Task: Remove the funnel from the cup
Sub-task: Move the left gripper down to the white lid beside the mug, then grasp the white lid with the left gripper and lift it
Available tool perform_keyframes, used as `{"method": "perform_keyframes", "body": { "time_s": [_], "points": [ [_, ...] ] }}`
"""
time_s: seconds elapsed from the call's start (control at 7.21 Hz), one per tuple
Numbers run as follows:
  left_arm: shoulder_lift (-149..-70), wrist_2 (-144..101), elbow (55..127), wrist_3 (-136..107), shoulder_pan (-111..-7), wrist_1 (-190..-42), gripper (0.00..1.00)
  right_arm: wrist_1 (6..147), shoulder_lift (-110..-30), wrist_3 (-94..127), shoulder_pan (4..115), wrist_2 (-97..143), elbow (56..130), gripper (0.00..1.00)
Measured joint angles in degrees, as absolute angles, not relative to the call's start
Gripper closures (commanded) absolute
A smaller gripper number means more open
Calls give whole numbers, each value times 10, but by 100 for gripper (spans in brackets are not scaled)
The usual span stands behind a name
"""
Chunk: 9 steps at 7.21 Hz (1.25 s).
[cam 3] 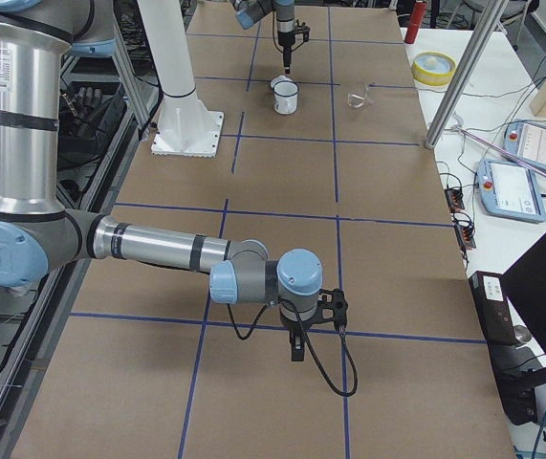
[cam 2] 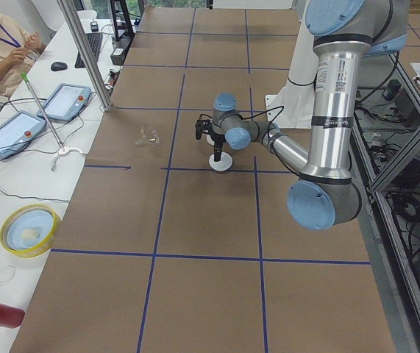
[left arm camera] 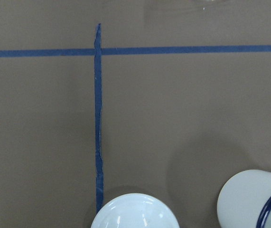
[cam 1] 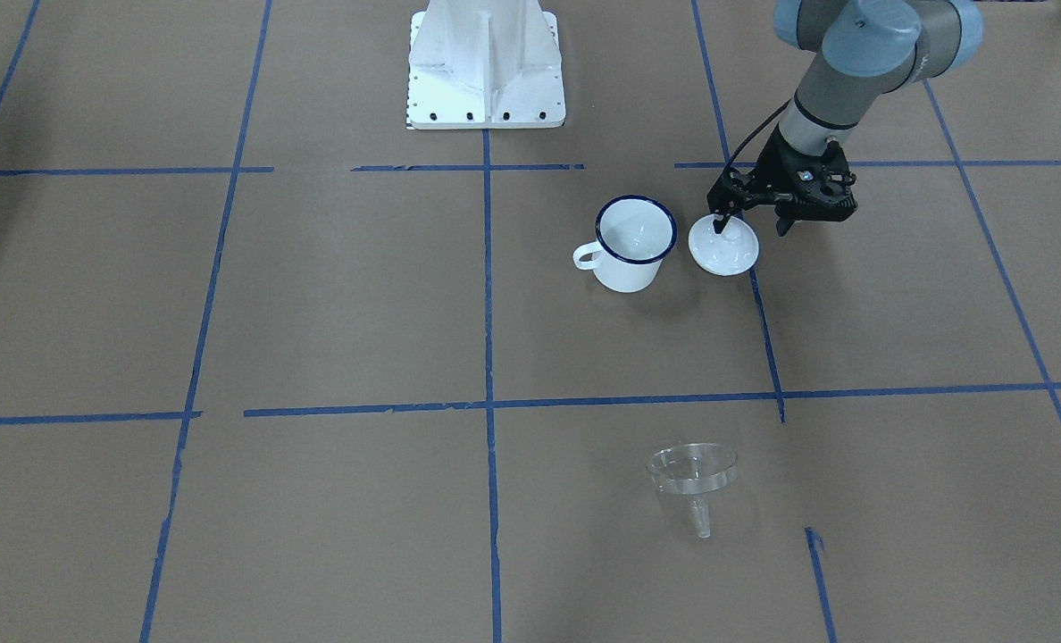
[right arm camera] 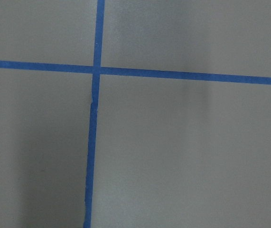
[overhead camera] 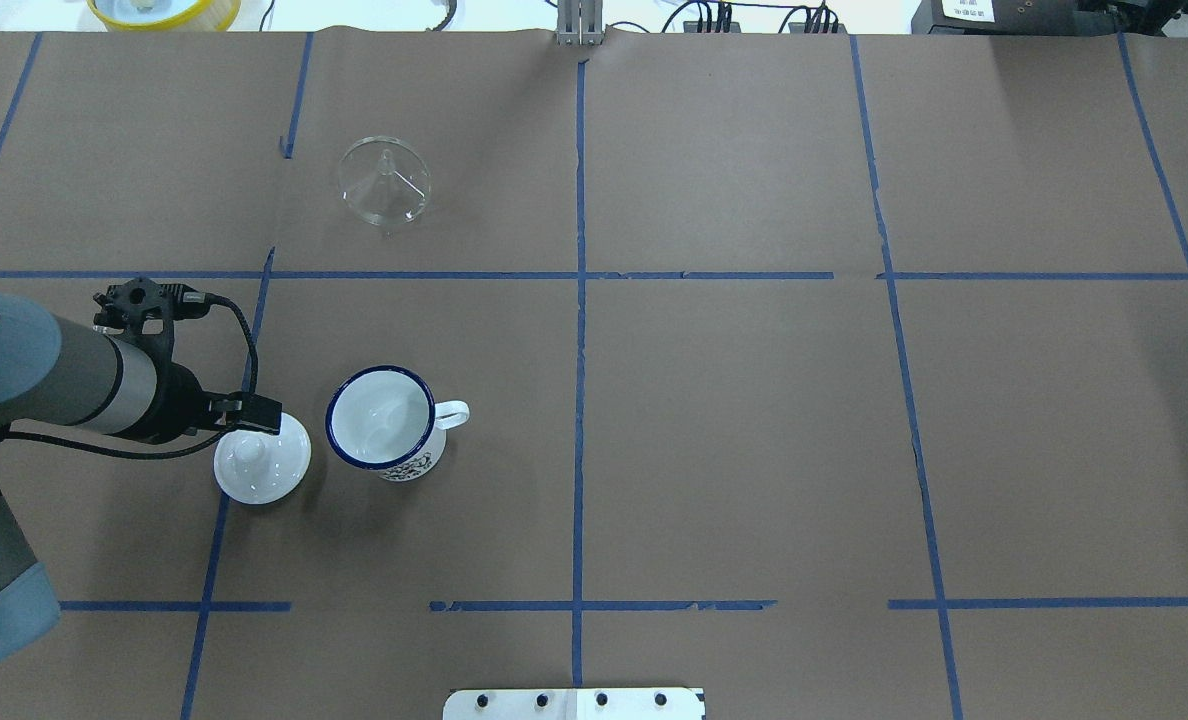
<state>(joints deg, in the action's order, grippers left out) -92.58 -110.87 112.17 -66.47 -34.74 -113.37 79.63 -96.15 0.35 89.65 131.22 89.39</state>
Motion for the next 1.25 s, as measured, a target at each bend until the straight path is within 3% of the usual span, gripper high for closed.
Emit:
{"method": "perform_keyframes", "body": {
  "time_s": [0.69, 0.97, 1.11, 1.25],
  "points": [
    [-918, -1086, 1116, -691, -320, -1132, 1, 796, -962, 4, 896, 1312, 894, 0],
    [-919, -1077, 1116, -691, -319, -1131, 37, 796, -962, 4, 897, 1312, 894, 0],
    [-920, -1074, 1116, -691, -320, -1130, 44, 796, -962, 4, 896, 1312, 894, 0],
    [-921, -1073, 1115, -692, -320, -1130, 45, 796, -962, 3, 896, 1312, 894, 0]
  ]
}}
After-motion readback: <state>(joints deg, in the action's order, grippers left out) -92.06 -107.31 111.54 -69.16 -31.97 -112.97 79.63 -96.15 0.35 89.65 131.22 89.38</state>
